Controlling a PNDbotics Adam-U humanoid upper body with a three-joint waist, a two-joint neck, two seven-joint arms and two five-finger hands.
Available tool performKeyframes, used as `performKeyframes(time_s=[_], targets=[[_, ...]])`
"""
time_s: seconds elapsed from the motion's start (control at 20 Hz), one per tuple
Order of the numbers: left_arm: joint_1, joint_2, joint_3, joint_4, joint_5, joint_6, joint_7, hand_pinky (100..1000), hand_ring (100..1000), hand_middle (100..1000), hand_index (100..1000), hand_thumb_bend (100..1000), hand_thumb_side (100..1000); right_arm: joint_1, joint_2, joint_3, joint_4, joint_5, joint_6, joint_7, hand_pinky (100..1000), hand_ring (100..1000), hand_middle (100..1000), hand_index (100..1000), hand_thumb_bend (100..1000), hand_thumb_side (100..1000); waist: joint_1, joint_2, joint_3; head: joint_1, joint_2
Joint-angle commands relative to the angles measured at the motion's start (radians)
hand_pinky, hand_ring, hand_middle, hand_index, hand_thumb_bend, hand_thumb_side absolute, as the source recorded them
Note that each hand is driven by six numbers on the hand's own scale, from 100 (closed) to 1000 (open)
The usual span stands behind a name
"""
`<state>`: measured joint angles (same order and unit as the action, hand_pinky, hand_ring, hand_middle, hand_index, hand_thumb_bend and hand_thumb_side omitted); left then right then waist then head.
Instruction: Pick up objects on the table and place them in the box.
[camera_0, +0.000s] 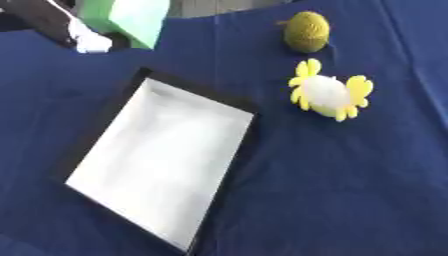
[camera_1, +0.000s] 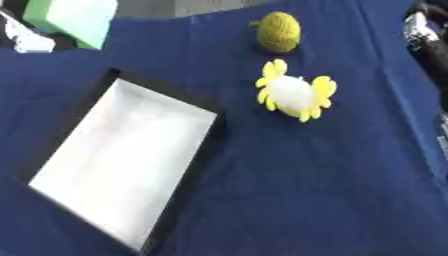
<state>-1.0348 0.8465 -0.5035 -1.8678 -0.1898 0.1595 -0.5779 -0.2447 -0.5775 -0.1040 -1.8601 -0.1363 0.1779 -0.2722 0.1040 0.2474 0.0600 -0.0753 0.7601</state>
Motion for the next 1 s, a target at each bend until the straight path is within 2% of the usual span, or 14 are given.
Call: performKeyframes(time_s=[0.05, 0.45, 0.6, 0.8, 1.0], targets=[[-0.011, 0.019, 0.001, -0.123, 0.042, 0.121, -0.043, 786, 731, 626, 556, 183, 231, -0.009, -0.025, -0.005, -0.016, -0.001, 0.0, 0.003, 916, 956, 911, 838, 100, 518, -0.021, -0.038, -0.003, -0.002, 0.009], [0.0, -0.046, -0.053, -0.132, 0.003, 0.136, -0.069, 779, 729, 627, 568, 189, 252, -0.014, -0.025, -0.002, -0.016, -0.001, 0.001, 0.003, 915, 955, 911, 838, 100, 518, -0.024, -0.034, -0.004, 0.005, 0.01], [0.01, -0.049, -0.087, -0.132, -0.049, 0.13, -0.1, 774, 730, 634, 580, 243, 247, -0.015, -0.026, -0.001, -0.017, -0.003, 0.0, 0.005, 915, 955, 910, 838, 100, 517, -0.025, -0.035, -0.005, 0.009, 0.01], [0.041, -0.048, -0.106, -0.132, -0.202, 0.065, -0.128, 777, 738, 650, 592, 295, 231, -0.014, -0.026, 0.001, -0.017, -0.002, 0.001, 0.006, 915, 955, 911, 838, 100, 516, -0.025, -0.033, -0.006, 0.012, 0.01], [0.07, -0.068, -0.124, -0.132, -0.305, 0.02, -0.158, 776, 742, 655, 605, 288, 261, -0.016, -0.021, 0.007, -0.017, 0.0, 0.002, 0.011, 914, 954, 911, 837, 100, 516, -0.027, -0.03, -0.012, 0.017, 0.01]])
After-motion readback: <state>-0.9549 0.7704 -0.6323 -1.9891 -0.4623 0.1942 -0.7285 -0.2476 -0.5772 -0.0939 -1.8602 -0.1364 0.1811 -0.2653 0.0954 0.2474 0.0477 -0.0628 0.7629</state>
